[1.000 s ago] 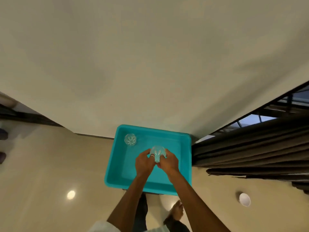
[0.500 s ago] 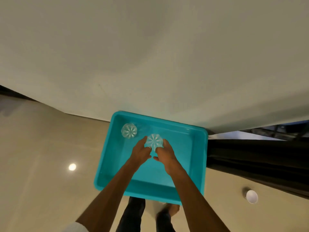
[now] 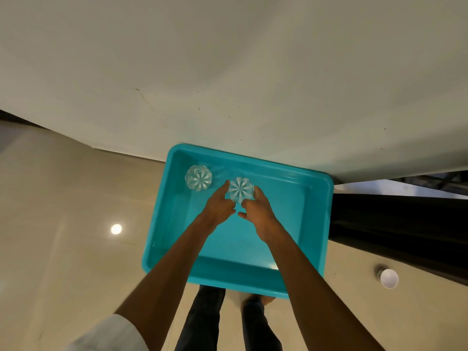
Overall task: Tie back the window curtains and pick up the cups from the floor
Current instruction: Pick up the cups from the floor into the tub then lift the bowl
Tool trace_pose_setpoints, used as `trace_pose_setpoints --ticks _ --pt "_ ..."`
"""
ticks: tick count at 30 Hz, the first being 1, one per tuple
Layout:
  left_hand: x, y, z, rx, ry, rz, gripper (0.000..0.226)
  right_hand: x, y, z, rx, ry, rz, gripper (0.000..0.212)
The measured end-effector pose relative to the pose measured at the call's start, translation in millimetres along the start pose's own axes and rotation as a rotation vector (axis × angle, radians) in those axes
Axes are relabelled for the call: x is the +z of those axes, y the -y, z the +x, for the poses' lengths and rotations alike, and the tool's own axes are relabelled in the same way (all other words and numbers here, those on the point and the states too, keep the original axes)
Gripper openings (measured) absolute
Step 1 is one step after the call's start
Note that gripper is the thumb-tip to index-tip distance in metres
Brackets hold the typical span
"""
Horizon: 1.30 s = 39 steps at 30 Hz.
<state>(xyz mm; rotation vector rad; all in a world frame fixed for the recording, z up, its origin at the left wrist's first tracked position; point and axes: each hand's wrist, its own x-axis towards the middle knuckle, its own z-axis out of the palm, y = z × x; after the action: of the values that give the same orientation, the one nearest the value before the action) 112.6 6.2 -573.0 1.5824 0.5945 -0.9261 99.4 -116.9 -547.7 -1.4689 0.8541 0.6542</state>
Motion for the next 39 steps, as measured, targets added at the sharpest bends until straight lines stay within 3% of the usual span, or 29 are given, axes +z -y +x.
trace_pose_setpoints --ticks 5,12,17,27,34,37,39 --pt "-3 -8 -5 0.038 0.069 0.068 0.083 -4 -5 -2 -0.043 -0.003 0.000 0.051" --pt "-3 1 -35 -0.064 -0.008 -0.013 0.078 -15 -19 -27 0.024 -0.045 -0.037 0.078" --pt "13 17 -71 -0.123 -0.024 0.051 0.070 -23 -23 -78 0.041 -0.085 -0.032 0.065" --pt "91 11 -165 -0.014 0.045 0.192 0.052 -69 -55 -181 -0.041 -0.236 -0.042 0.043" --pt "182 47 -228 0.072 0.030 0.373 0.047 -158 -128 -244 -0.053 -0.290 0.194 0.024" --pt "232 59 -278 0.094 0.010 0.345 0.015 -207 -166 -276 -0.080 -0.313 0.304 0.026" --pt "269 72 -302 0.027 0.063 0.311 0.010 -241 -194 -297 -0.065 -0.355 0.371 0.027"
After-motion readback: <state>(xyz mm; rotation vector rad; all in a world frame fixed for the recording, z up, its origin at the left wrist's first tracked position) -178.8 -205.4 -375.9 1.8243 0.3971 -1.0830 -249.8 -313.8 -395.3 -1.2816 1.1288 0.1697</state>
